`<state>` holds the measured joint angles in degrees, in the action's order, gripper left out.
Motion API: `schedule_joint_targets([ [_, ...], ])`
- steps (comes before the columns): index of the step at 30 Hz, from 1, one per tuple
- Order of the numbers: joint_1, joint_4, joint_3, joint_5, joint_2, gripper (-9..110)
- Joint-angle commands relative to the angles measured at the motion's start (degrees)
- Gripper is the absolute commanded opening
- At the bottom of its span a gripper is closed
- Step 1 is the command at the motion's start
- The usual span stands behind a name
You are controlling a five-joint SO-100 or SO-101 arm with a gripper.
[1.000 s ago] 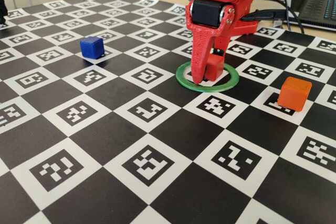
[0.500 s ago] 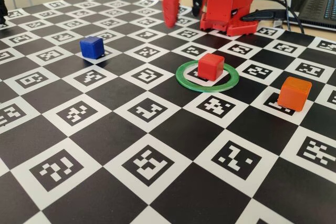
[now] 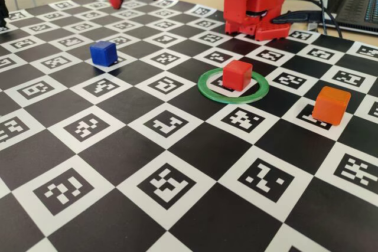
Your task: Grab the red cube then put it in the green circle then put the blue cube on top and finally the orange cube on top
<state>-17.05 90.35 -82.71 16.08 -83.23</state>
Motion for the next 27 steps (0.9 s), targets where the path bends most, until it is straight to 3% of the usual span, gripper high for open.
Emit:
schedule_joint_targets([
  [1,-2.29,-1.32,9.32,1.41,3.69,39],
  [9,-4.13,-5.80,12.66,4.04,12.39,40],
  [27,-6.94,-15.29,2.99,8.61,15.21,41],
])
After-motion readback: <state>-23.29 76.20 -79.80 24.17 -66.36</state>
